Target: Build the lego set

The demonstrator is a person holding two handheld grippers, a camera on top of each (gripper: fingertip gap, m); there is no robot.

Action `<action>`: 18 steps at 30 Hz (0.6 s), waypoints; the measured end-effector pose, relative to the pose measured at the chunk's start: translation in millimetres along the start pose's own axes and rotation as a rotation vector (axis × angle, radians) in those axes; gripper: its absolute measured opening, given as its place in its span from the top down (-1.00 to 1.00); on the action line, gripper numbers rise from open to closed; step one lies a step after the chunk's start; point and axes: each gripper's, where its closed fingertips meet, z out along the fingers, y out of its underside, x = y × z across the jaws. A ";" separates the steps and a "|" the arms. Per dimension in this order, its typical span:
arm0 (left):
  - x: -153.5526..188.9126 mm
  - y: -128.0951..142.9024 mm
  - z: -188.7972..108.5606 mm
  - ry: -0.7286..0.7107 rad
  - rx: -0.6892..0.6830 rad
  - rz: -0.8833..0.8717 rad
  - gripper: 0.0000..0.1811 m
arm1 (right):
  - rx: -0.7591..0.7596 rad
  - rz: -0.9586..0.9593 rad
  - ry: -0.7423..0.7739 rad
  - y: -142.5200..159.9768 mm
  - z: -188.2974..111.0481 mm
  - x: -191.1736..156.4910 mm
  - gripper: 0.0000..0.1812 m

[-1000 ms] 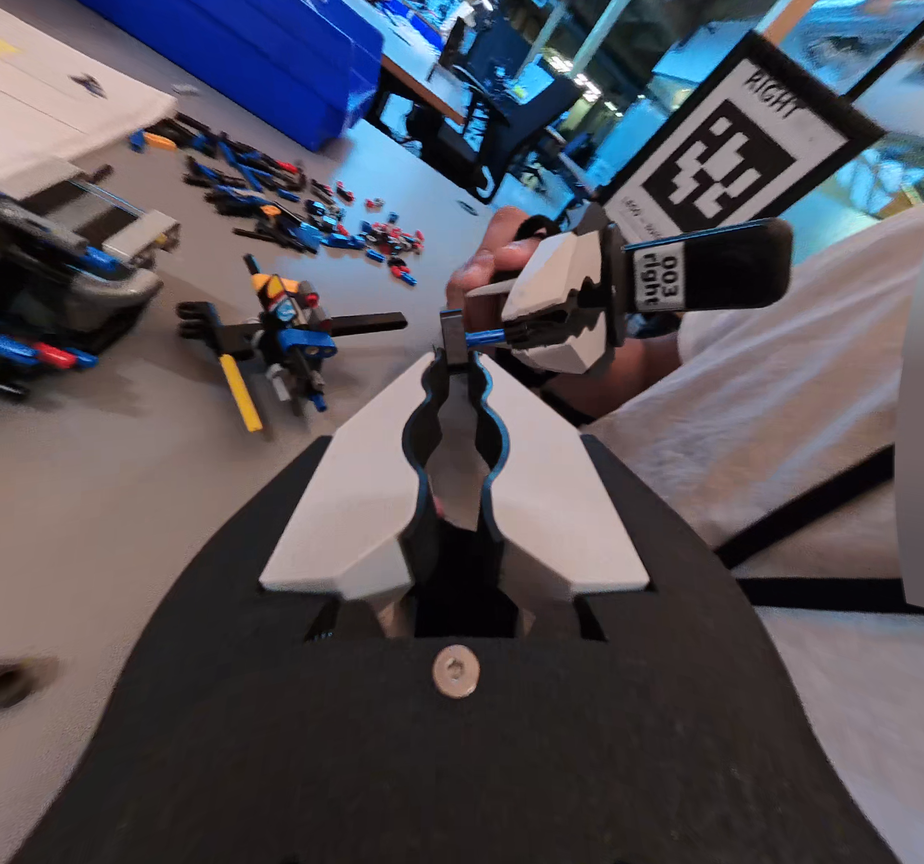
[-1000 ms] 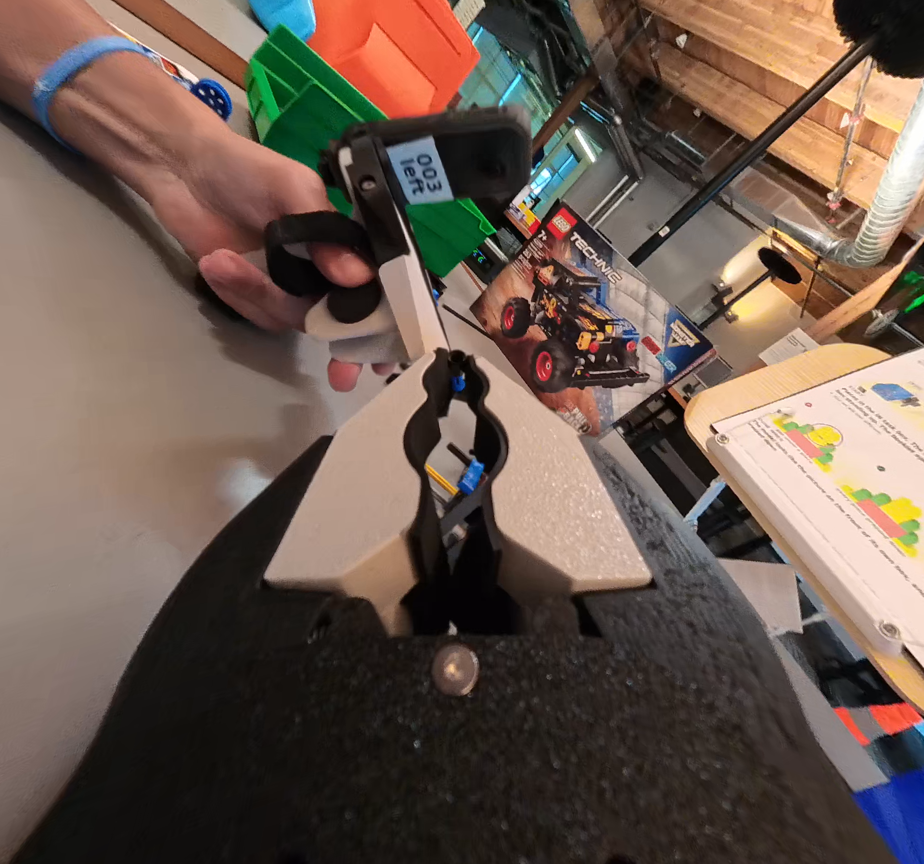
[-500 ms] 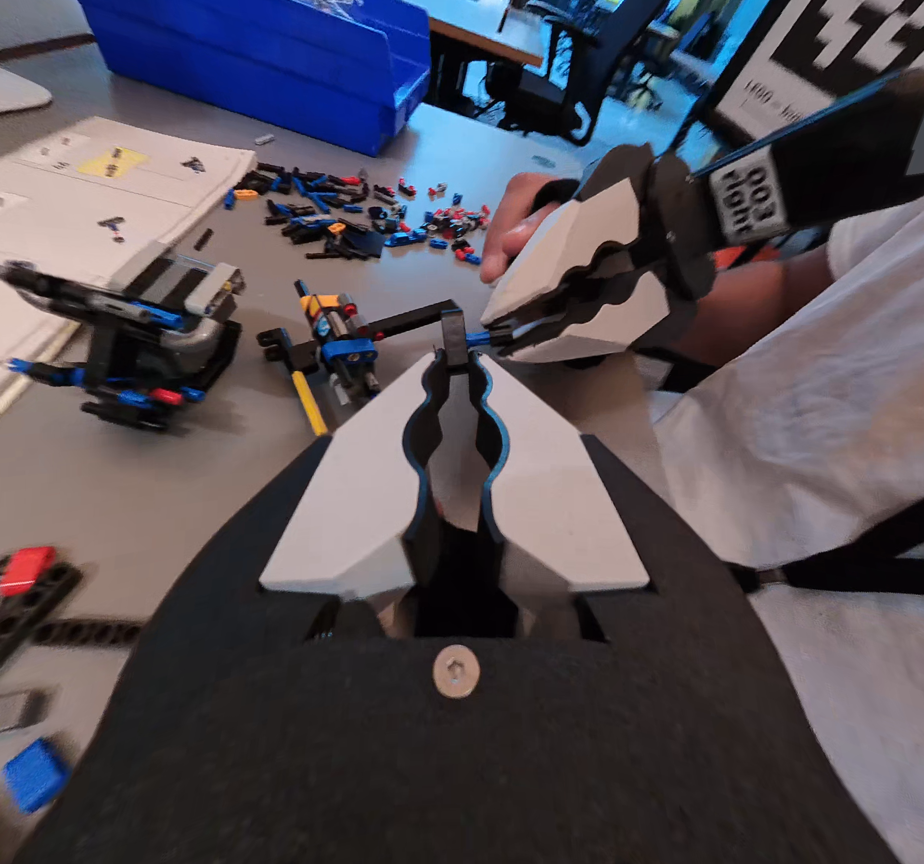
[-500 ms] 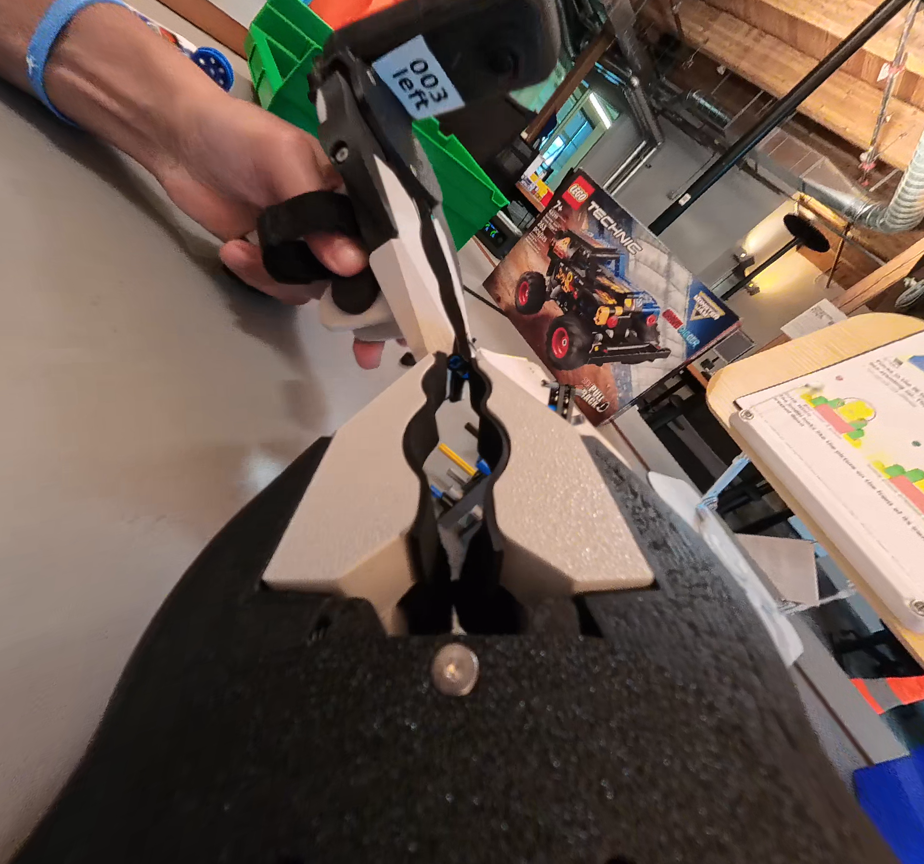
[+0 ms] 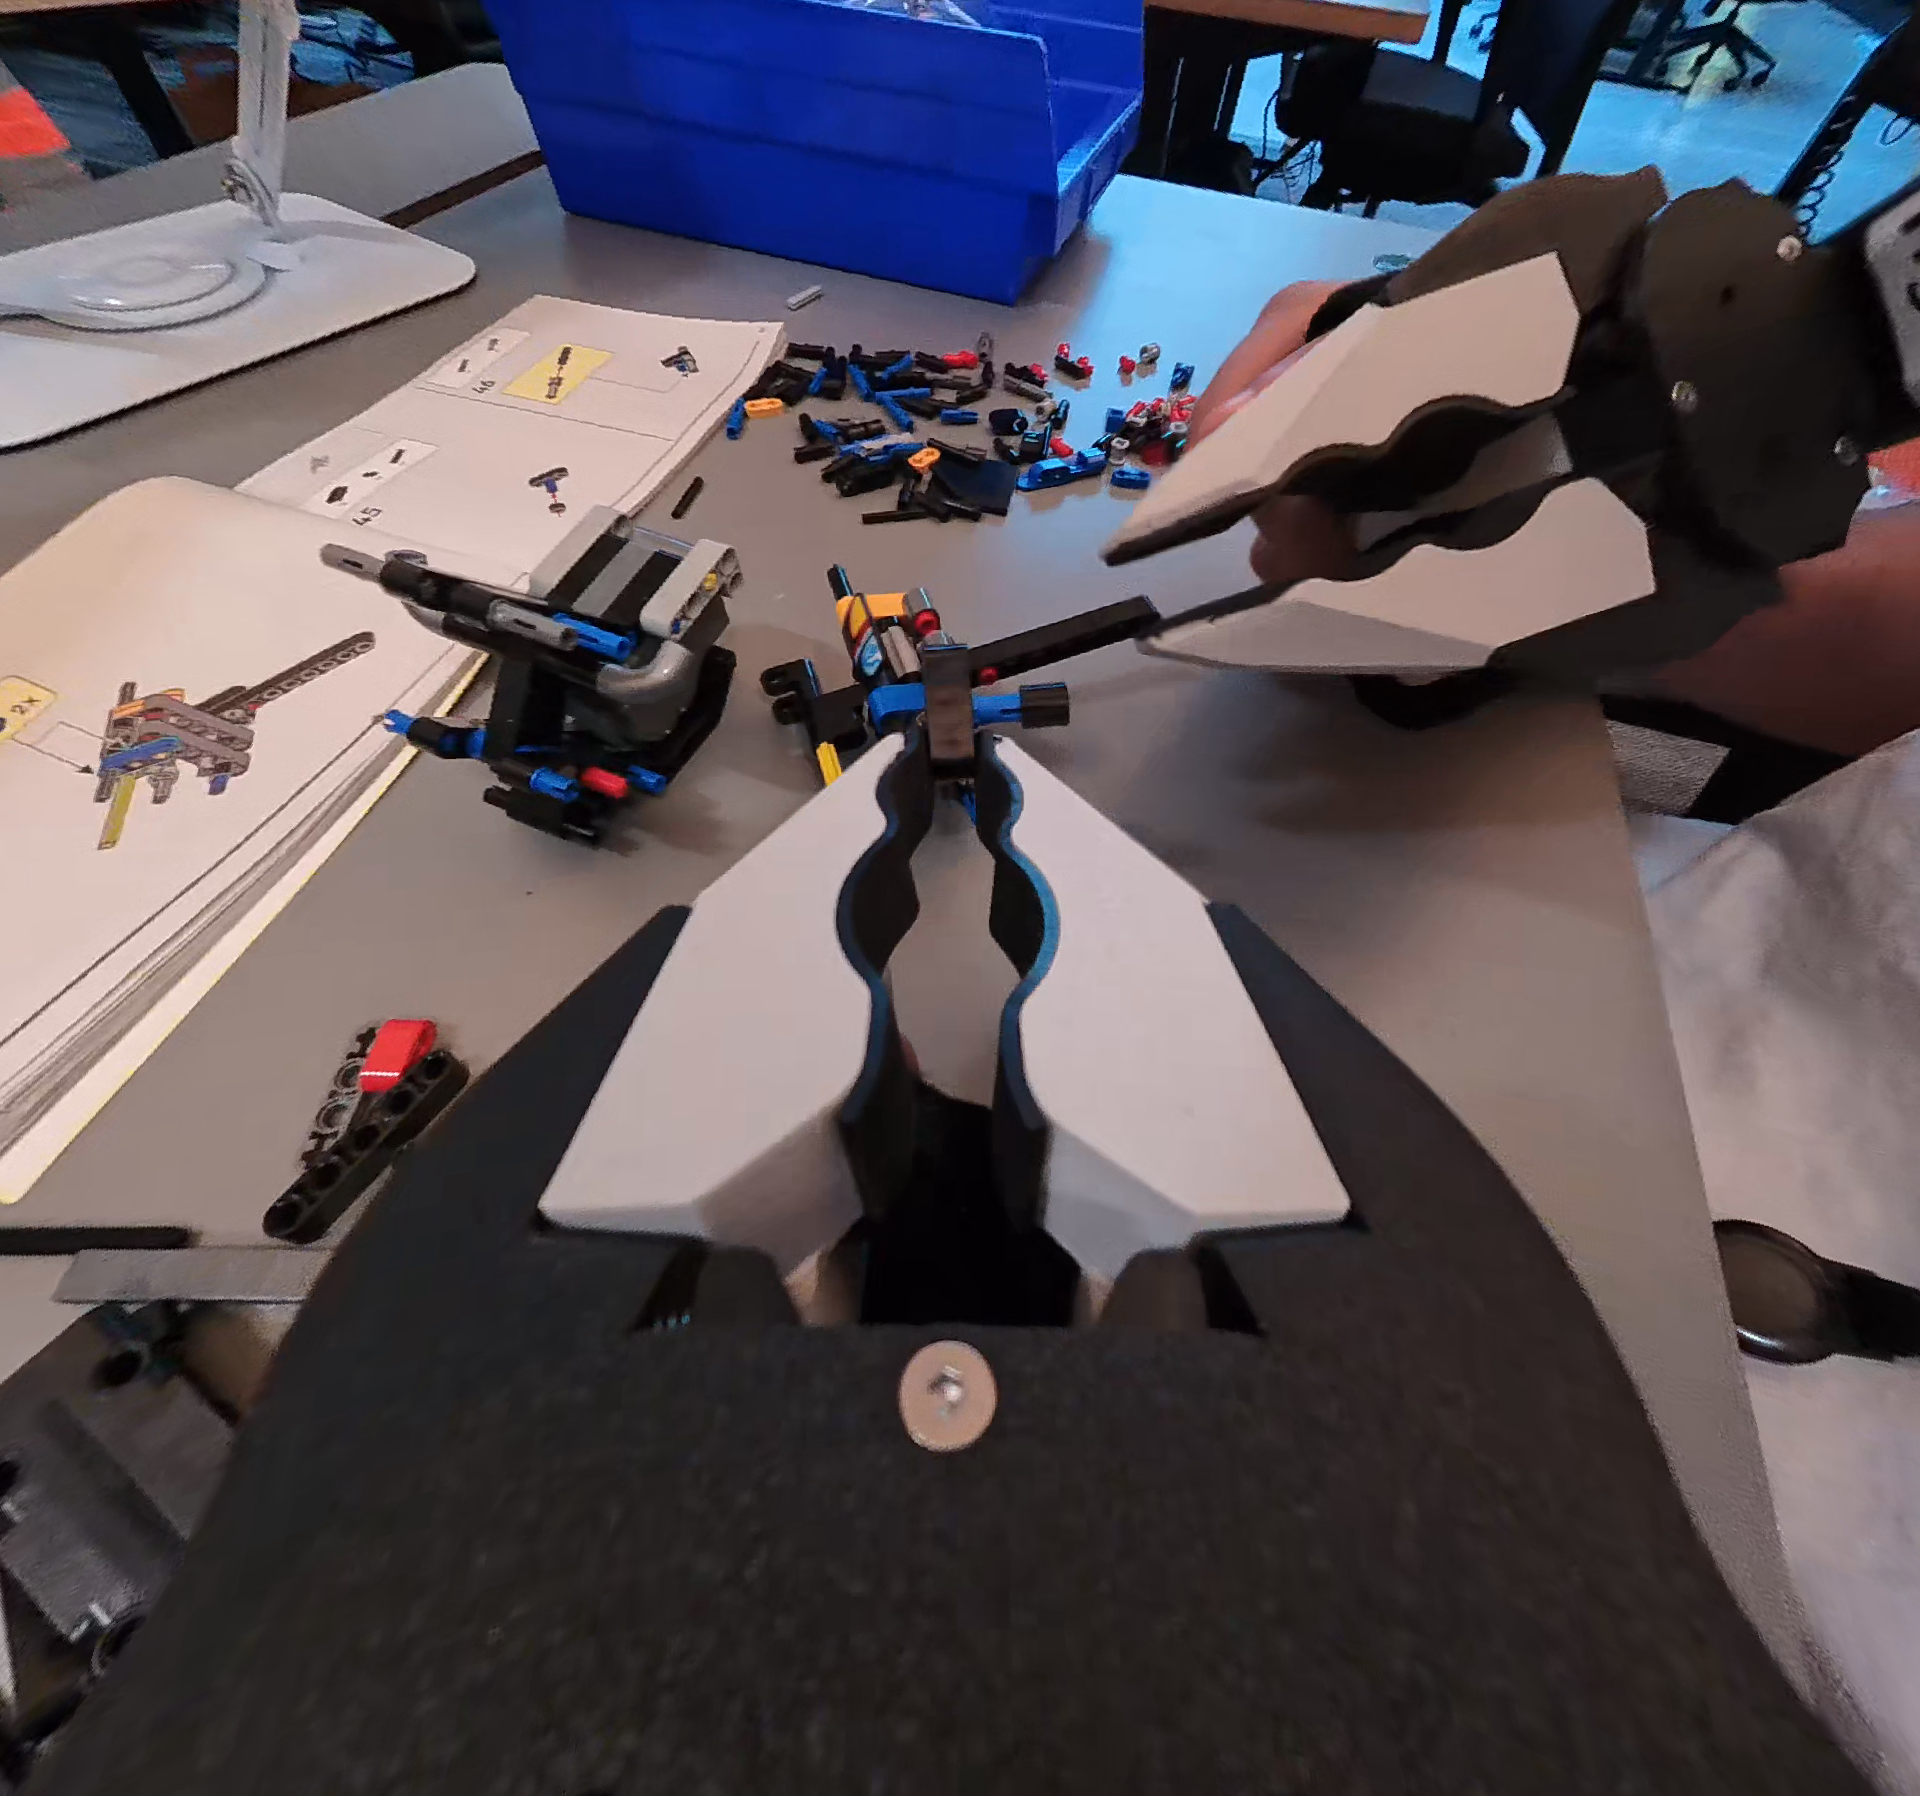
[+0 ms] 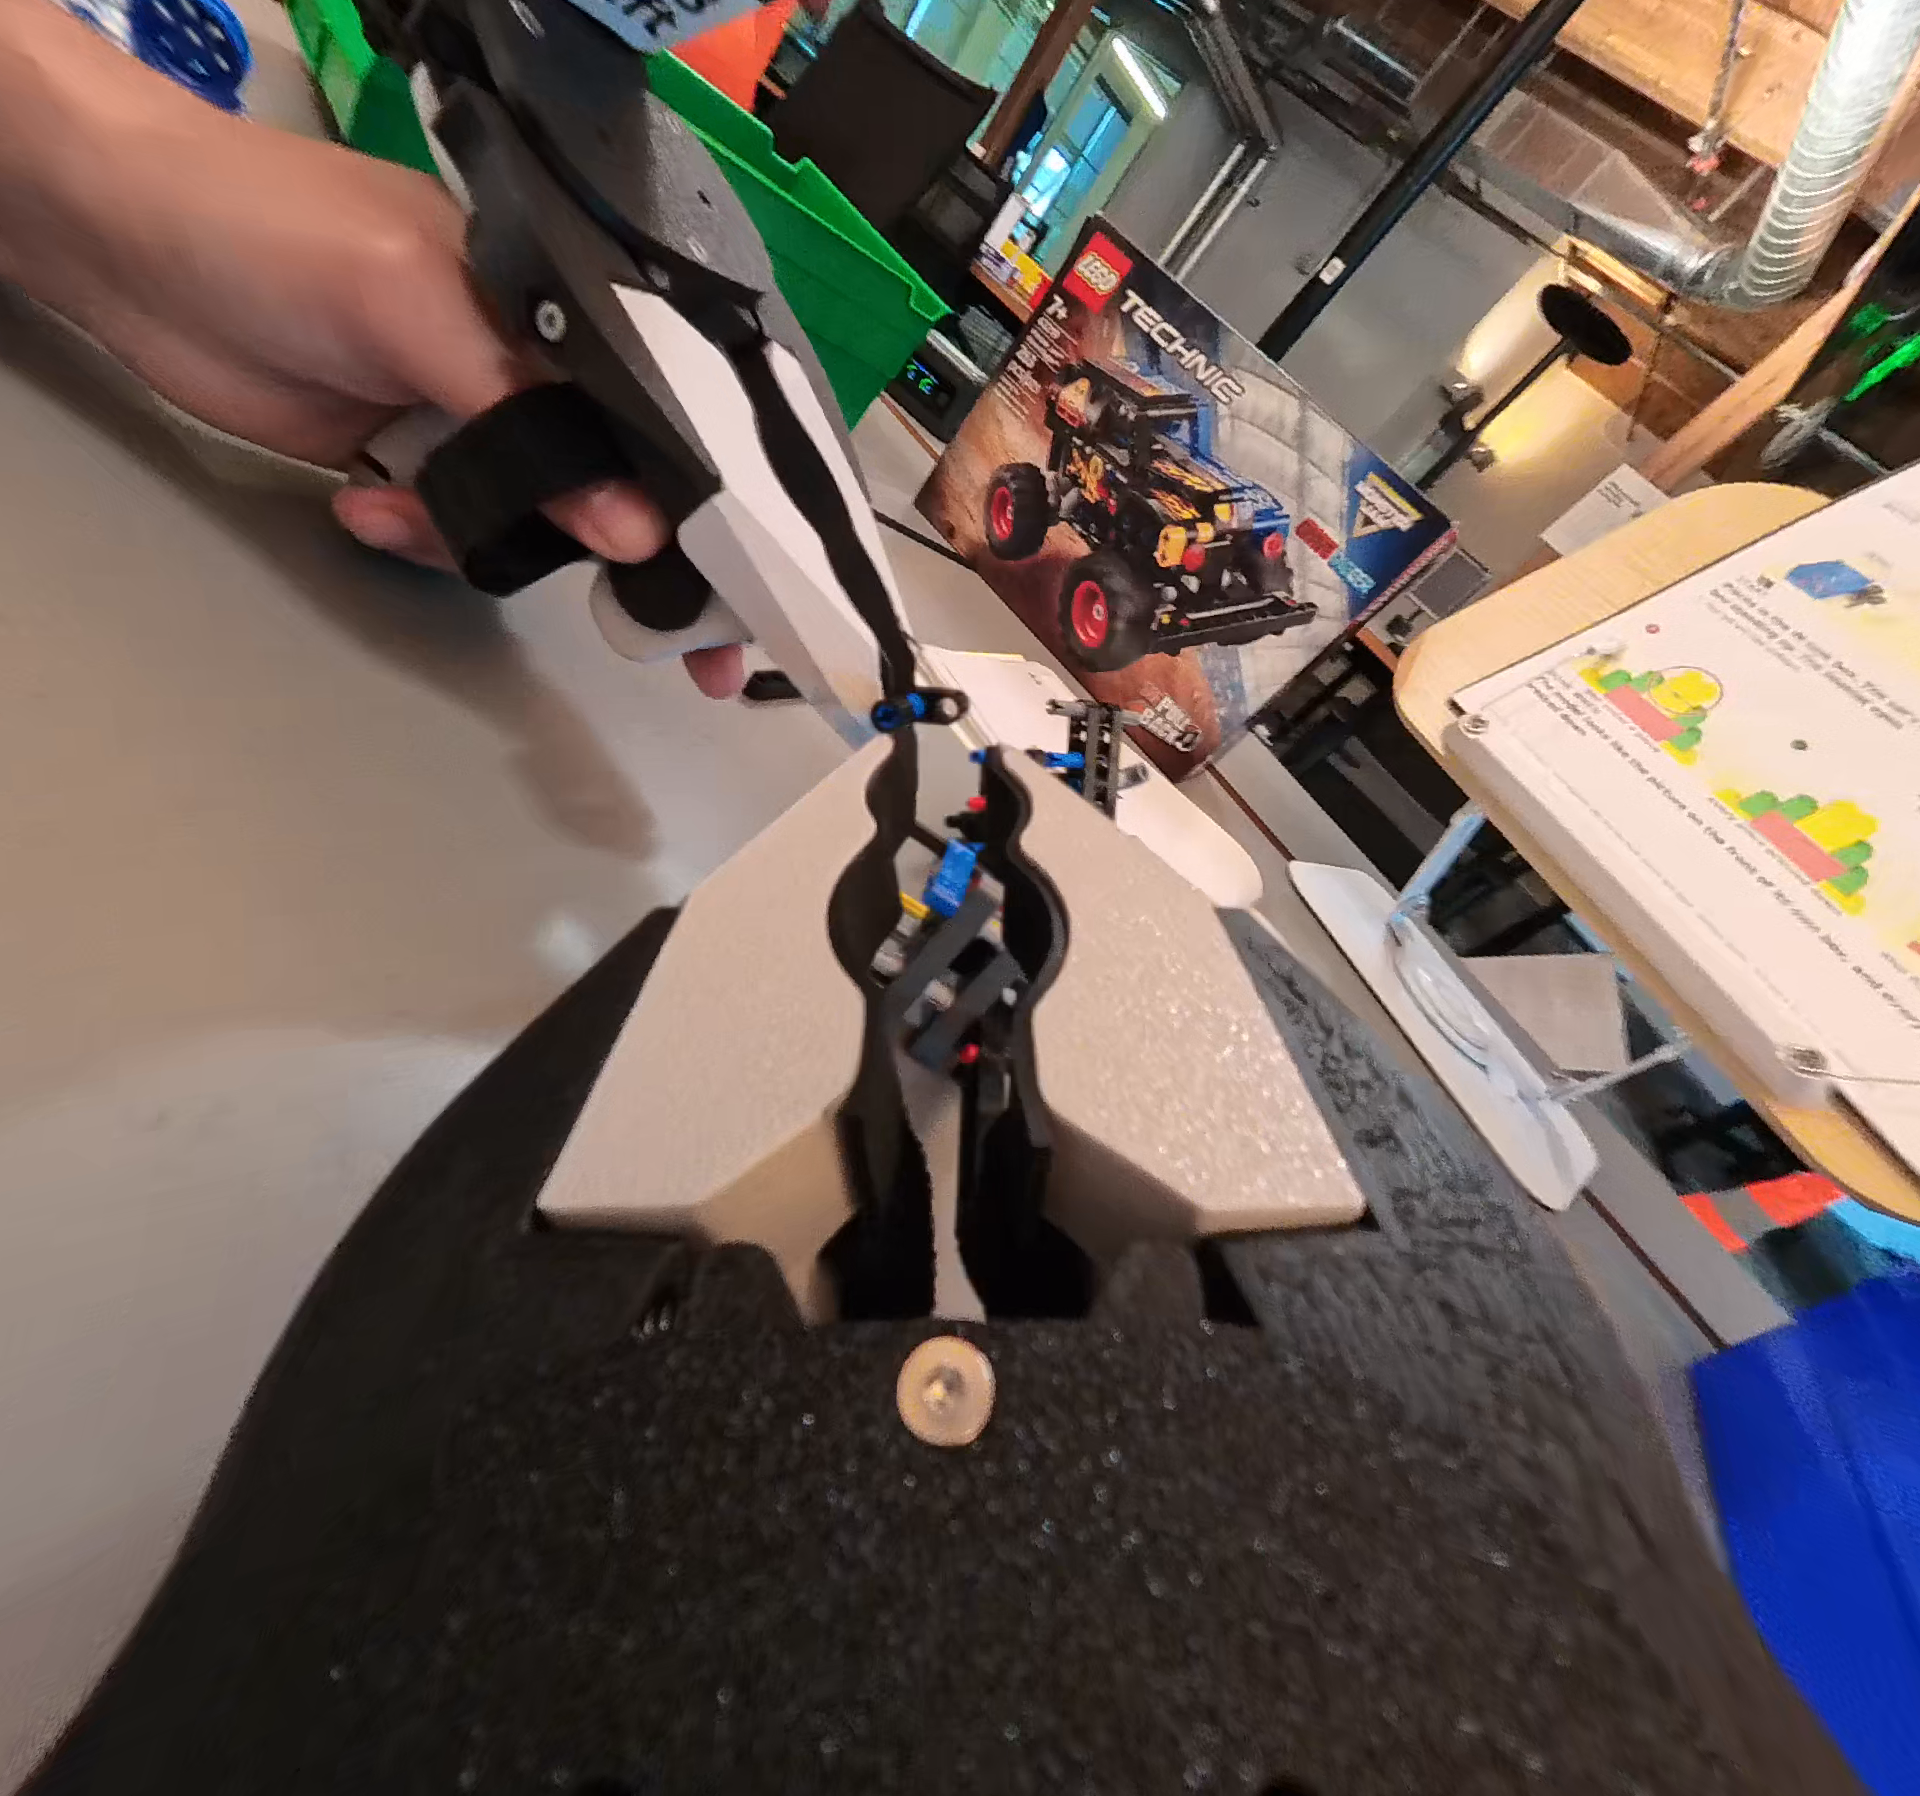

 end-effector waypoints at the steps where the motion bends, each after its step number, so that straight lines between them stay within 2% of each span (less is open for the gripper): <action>1: 0.3 0.1 0.6 -0.004 -0.001 -0.003 0.93 | -0.019 -0.032 0.022 2.4 0.8 1.1 0.87; 6: 3.8 1.9 2.7 0.014 -0.016 -0.033 0.93 | -0.091 -0.238 0.088 8.6 7.1 -6.3 0.86; 18: 8.1 5.7 4.4 0.040 -0.043 -0.044 0.93 | -0.108 -0.294 0.074 11.8 9.6 -13.9 0.85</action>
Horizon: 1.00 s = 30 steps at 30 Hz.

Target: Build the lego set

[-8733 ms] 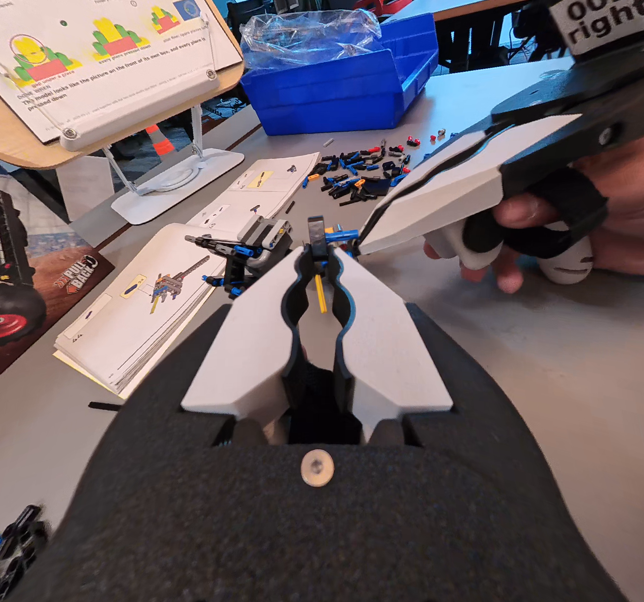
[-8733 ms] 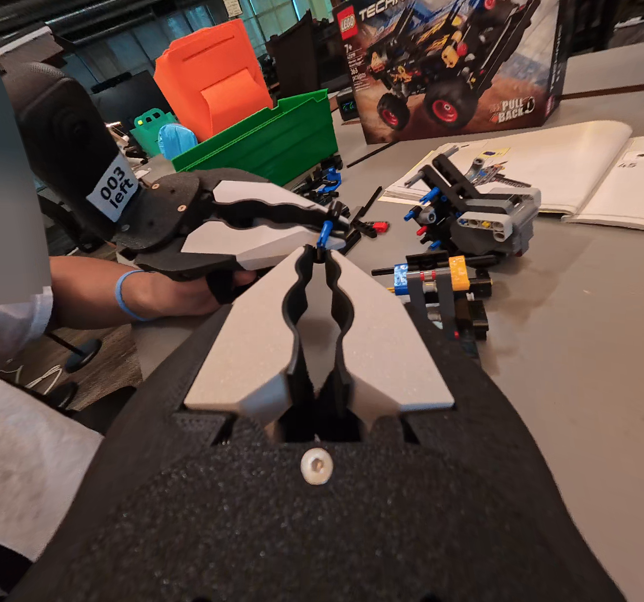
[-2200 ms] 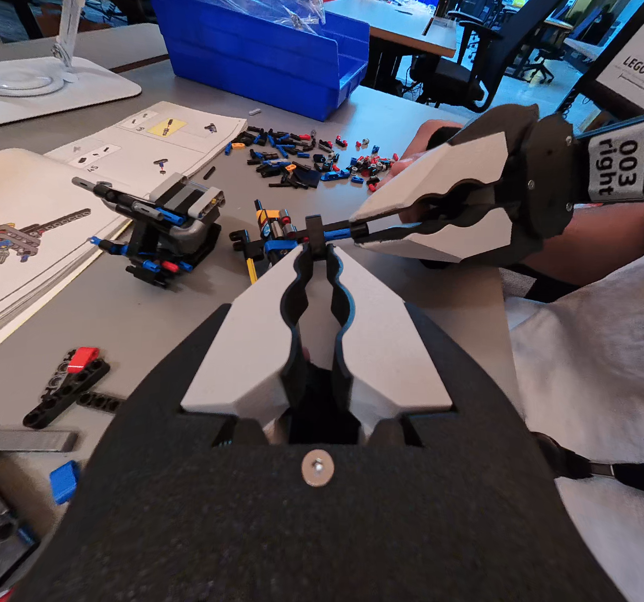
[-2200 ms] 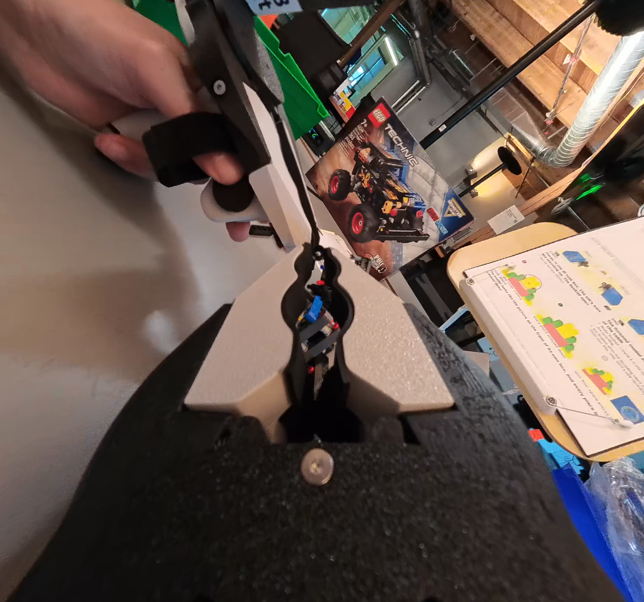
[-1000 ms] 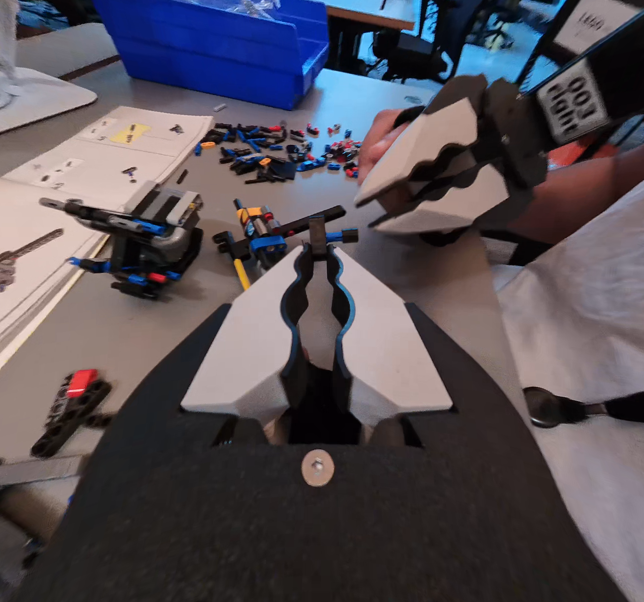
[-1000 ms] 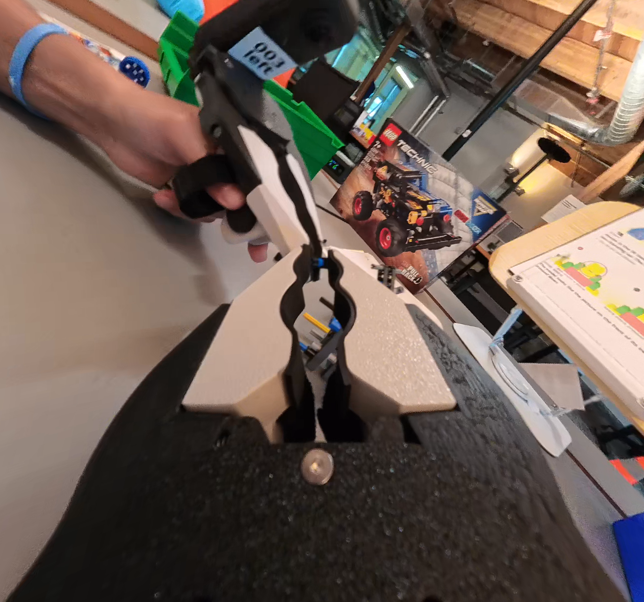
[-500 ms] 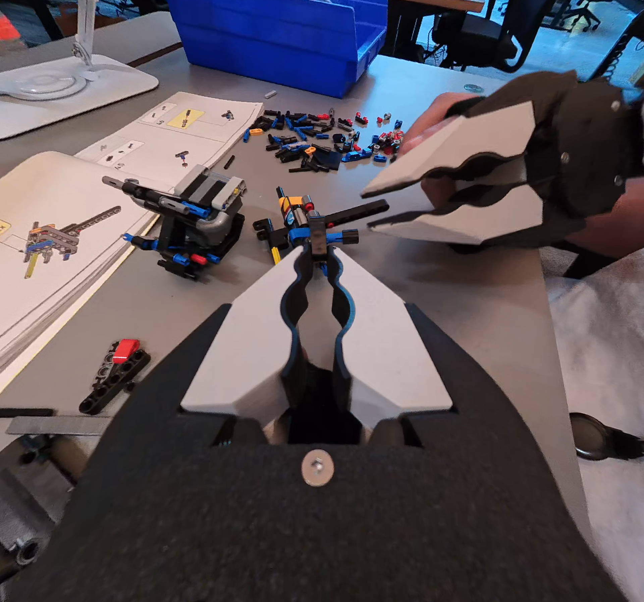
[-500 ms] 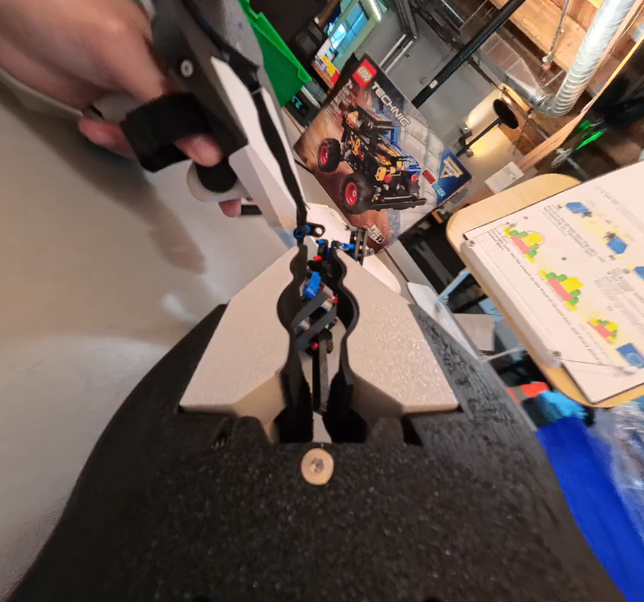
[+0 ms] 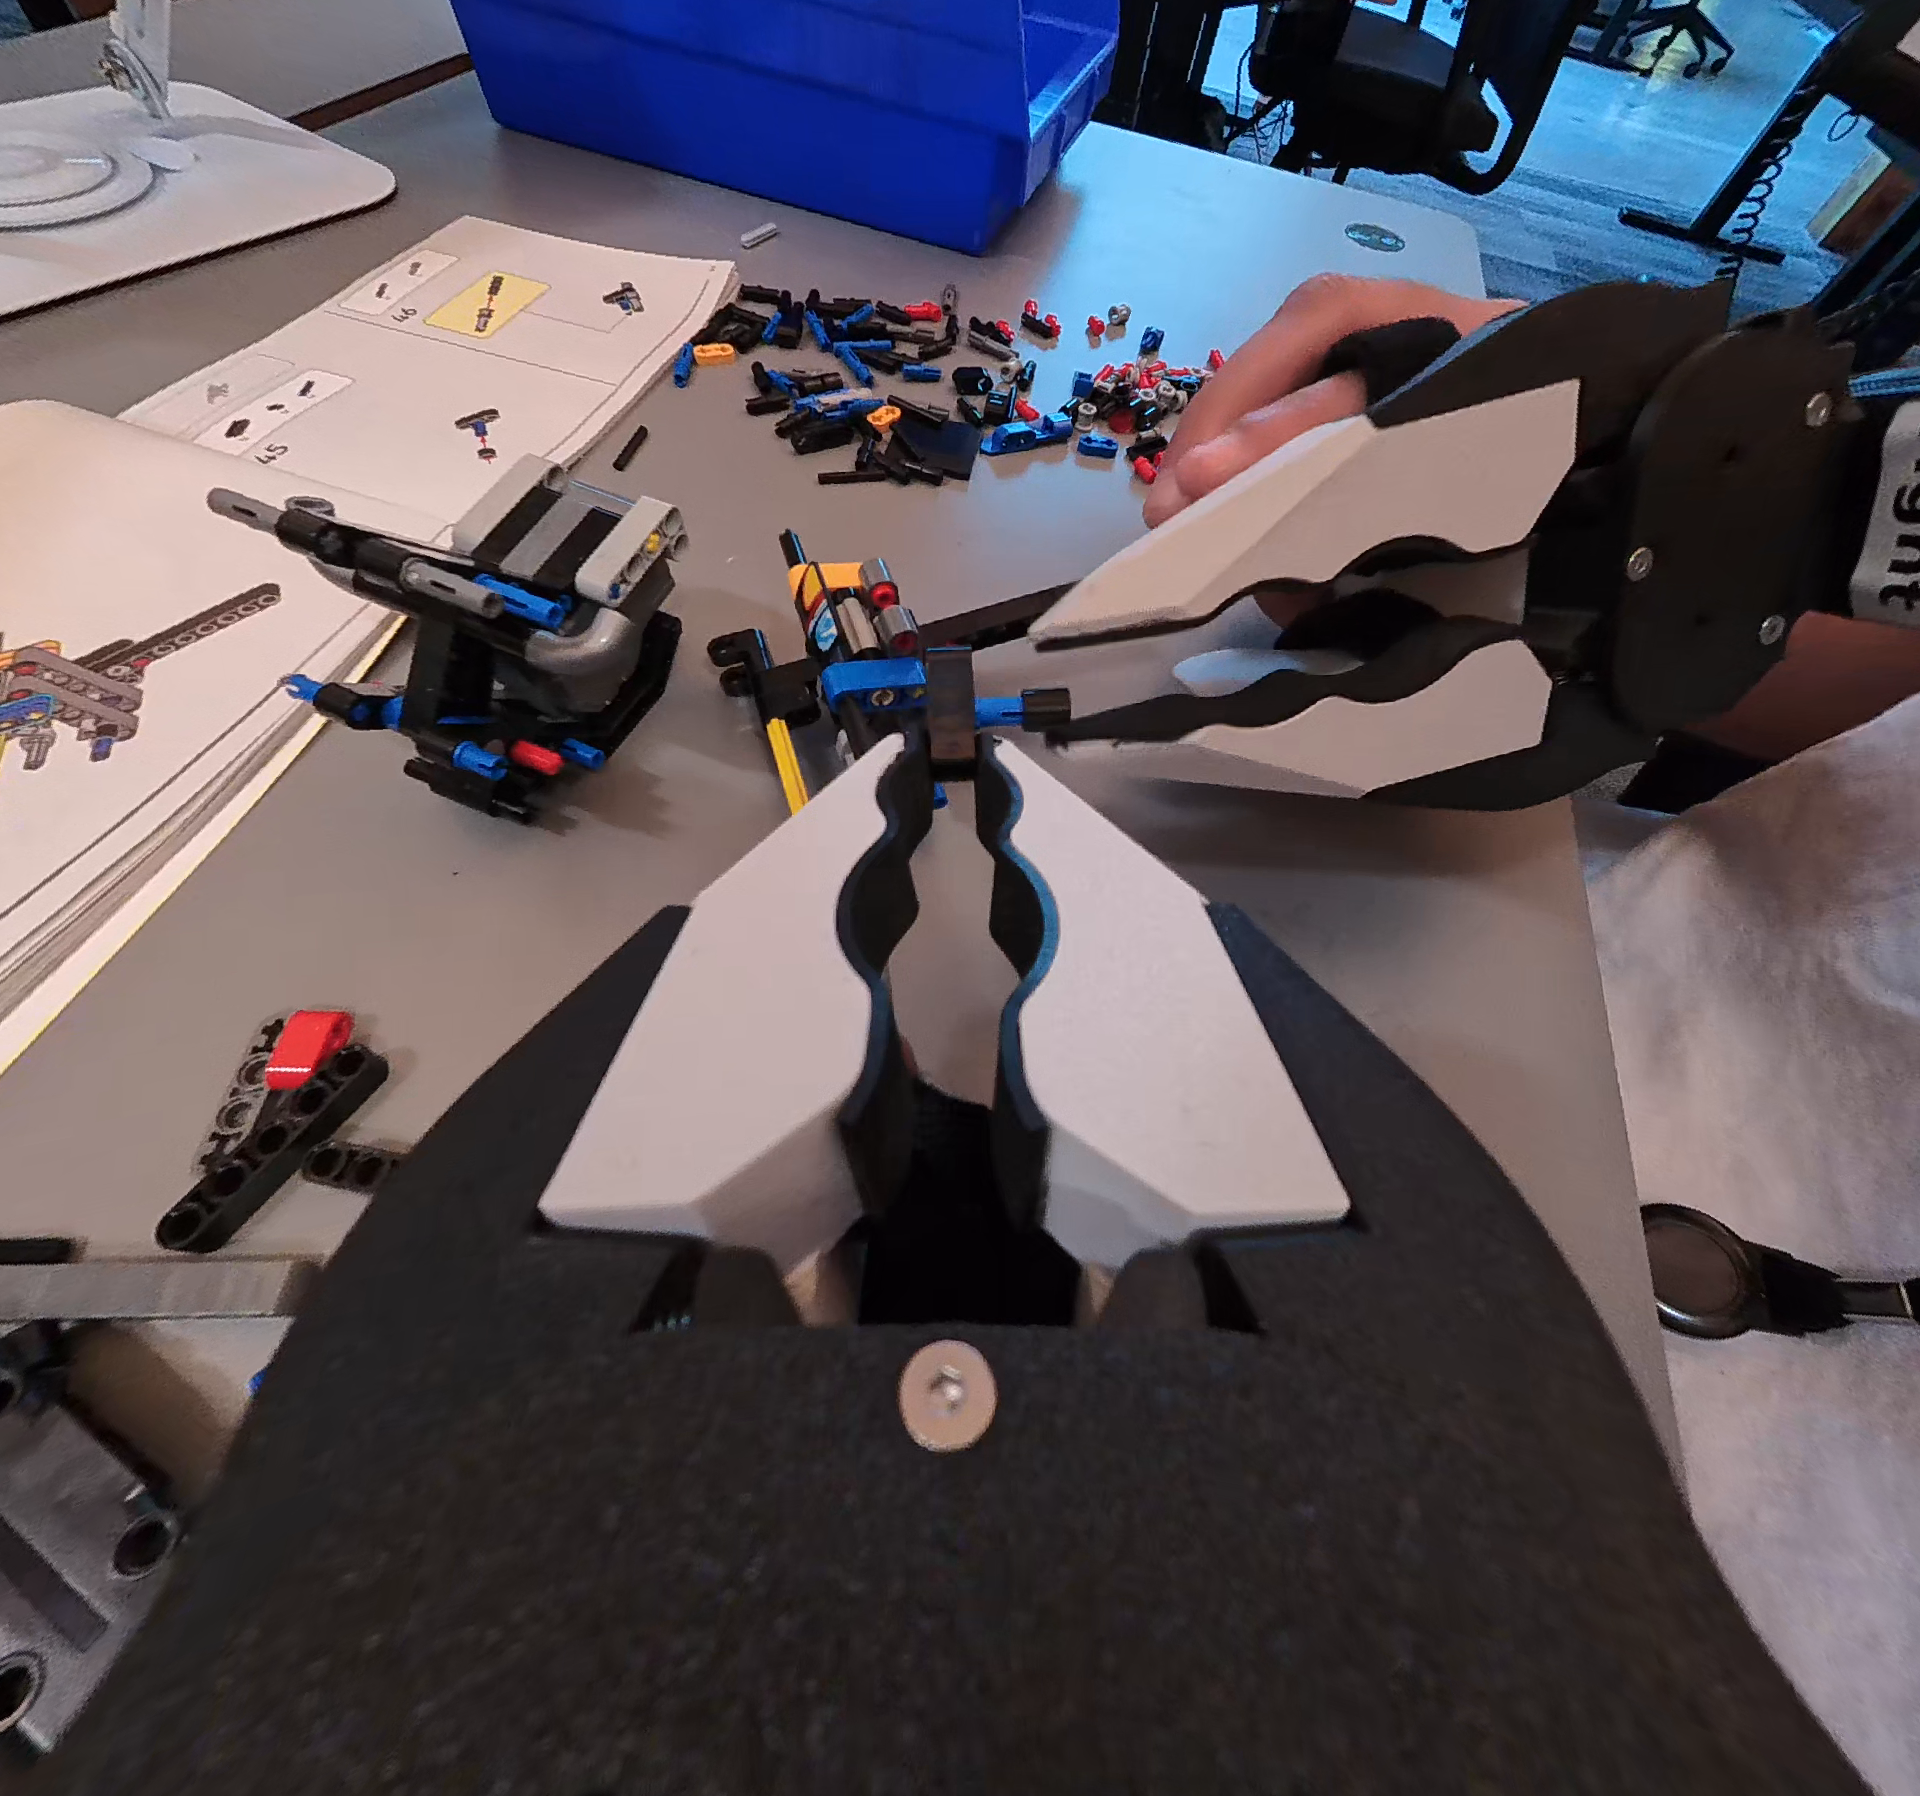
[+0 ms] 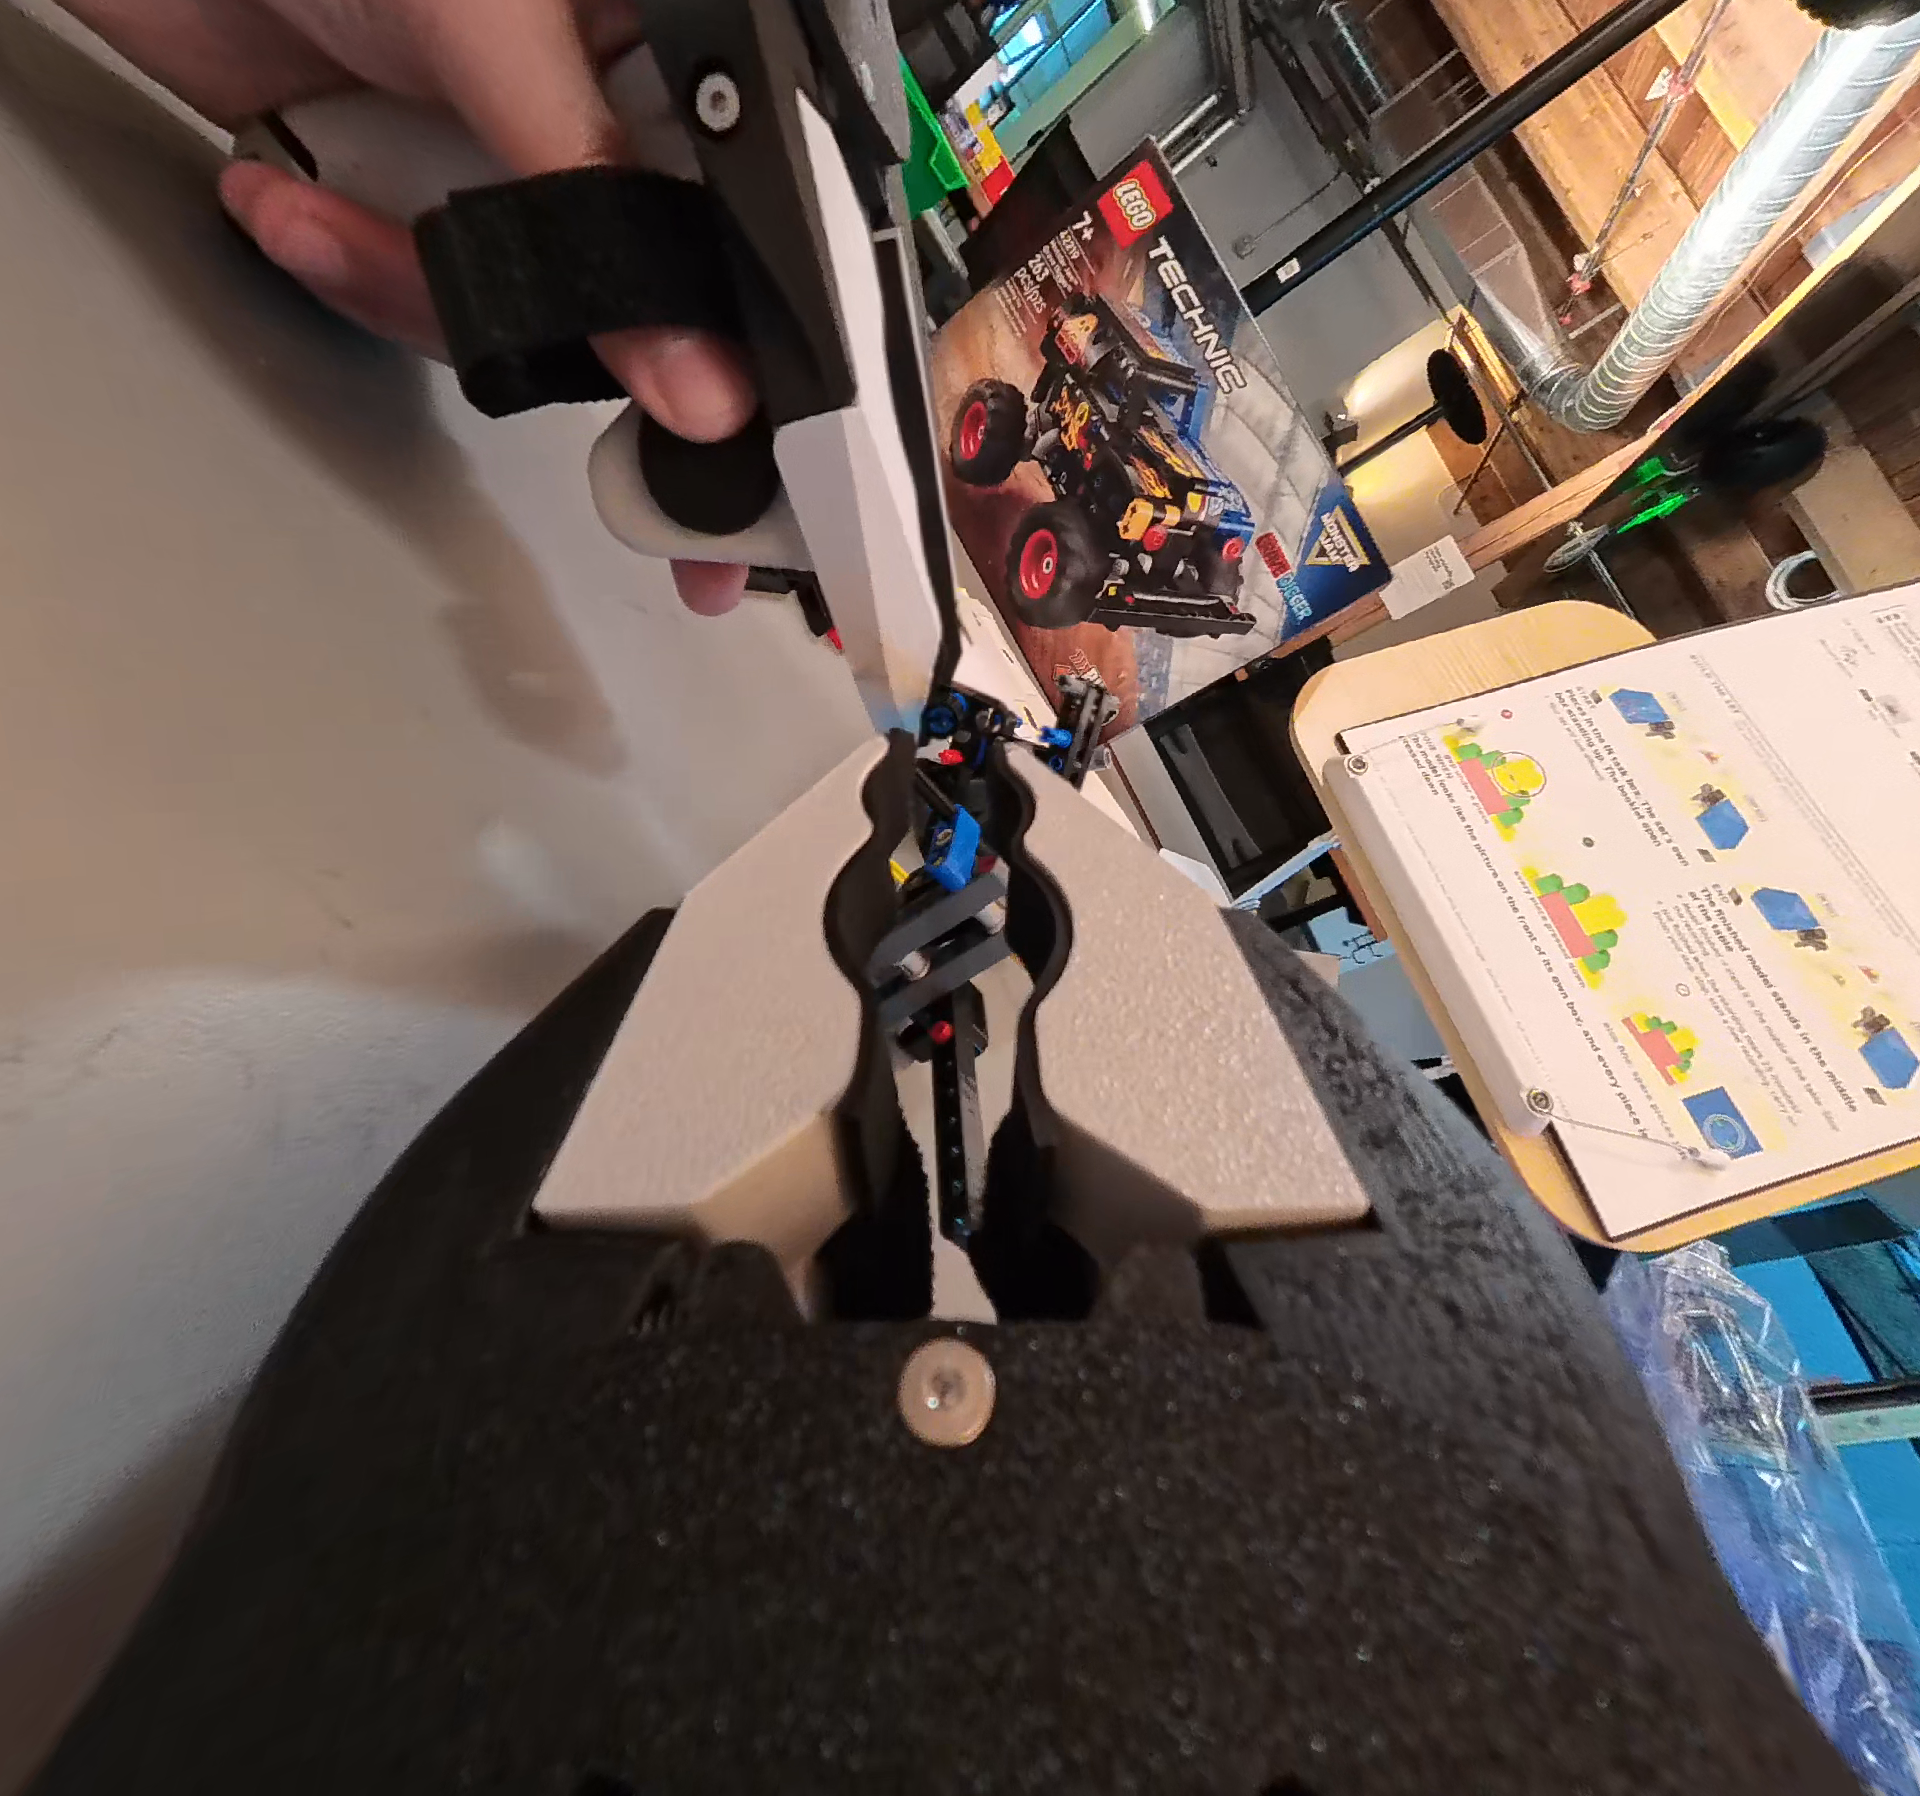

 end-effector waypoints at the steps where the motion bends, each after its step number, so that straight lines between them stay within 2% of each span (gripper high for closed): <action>1: 0.1 0.1 0.1 -0.001 -0.001 0.002 0.93 | 0.002 0.006 0.000 0.0 -0.3 0.6 0.85; 10: -0.4 1.6 0.9 -0.001 -0.011 -0.004 0.93 | -0.005 -0.021 0.001 0.6 0.3 -1.4 0.86; 13: -2.0 4.3 1.9 -0.008 -0.028 -0.015 0.93 | 0.036 -0.037 0.021 -8.0 -3.6 1.1 0.92; 27: 2.7 9.5 2.9 0.001 -0.059 0.017 0.93 | -0.011 -0.087 -0.022 -1.1 0.6 -8.9 0.93; 30: -1.0 12.6 3.9 -0.049 -0.078 0.068 0.93 | -0.041 -0.133 -0.011 2.1 2.5 -10.5 0.94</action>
